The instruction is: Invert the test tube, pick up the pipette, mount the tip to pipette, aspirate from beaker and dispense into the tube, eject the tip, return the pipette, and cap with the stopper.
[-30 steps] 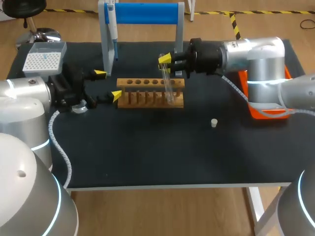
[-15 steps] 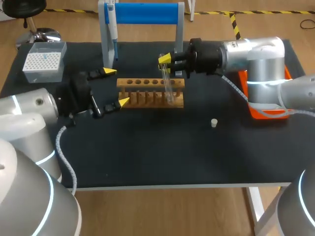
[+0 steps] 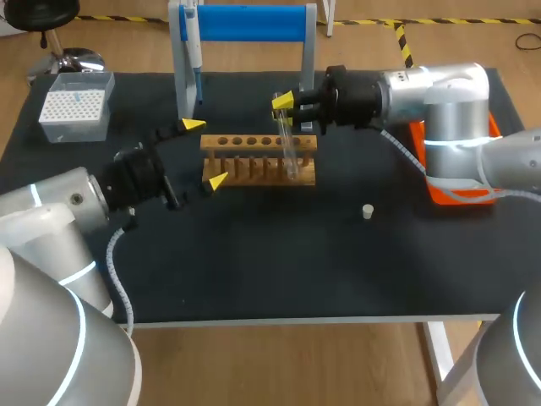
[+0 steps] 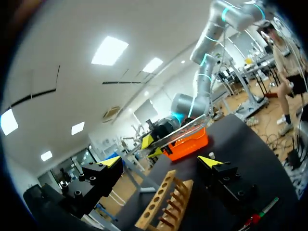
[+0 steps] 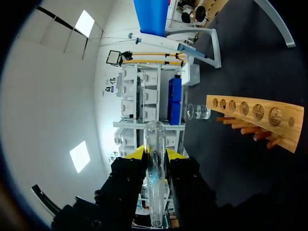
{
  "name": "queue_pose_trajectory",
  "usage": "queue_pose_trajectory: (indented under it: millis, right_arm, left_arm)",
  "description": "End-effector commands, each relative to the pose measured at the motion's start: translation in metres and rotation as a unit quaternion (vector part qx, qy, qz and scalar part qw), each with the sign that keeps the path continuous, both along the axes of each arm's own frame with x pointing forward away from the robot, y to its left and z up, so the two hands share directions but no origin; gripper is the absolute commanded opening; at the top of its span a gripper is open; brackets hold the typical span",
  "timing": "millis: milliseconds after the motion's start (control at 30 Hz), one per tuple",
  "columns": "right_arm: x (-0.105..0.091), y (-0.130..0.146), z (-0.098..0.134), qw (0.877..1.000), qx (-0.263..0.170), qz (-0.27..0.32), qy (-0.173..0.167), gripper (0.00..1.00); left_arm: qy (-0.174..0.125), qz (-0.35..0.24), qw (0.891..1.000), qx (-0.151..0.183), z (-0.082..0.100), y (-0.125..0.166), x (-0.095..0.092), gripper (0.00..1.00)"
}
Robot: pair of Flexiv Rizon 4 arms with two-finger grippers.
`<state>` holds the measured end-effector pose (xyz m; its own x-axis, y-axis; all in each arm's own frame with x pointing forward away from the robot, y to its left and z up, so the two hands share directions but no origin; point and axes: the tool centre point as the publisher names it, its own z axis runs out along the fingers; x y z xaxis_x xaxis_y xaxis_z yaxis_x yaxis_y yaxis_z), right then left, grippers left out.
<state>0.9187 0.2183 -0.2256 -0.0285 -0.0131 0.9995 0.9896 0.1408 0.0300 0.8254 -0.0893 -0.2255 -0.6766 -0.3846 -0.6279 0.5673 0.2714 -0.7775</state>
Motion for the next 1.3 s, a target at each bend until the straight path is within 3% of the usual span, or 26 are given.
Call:
queue_pose_trajectory:
  millis: [33, 267, 367, 500, 900, 1300]
  right_arm:
    - [0.0, 0.0, 0.001, 1.0, -0.001, -0.001, 0.0, 0.0]
    - [0.0, 0.0, 0.001, 1.0, -0.001, -0.001, 0.0, 0.0]
    - [0.0, 0.0, 0.001, 1.0, -0.001, -0.001, 0.0, 0.0]
    - [0.0, 0.0, 0.001, 1.0, -0.001, -0.001, 0.0, 0.0]
    - [0.0, 0.0, 0.001, 1.0, -0.001, -0.001, 0.0, 0.0]
    - [0.0, 0.0, 0.001, 1.0, -0.001, -0.001, 0.0, 0.0]
  left_arm:
    - [-0.141, -0.02, 0.99, 0.017, -0.003, -0.01, -0.011, 1.0]
    - [-0.238, -0.041, 0.967, 0.082, 0.014, -0.026, -0.021, 1.0]
    - [-0.265, -0.05, 0.955, 0.123, 0.016, -0.032, -0.022, 1.0]
    - [-0.275, -0.055, 0.949, 0.142, 0.012, -0.037, -0.017, 1.0]
    - [-0.332, -0.085, 0.928, 0.148, 0.015, -0.051, 0.004, 1.0]
    - [-0.377, -0.125, 0.907, 0.142, 0.017, -0.074, -0.001, 1.0]
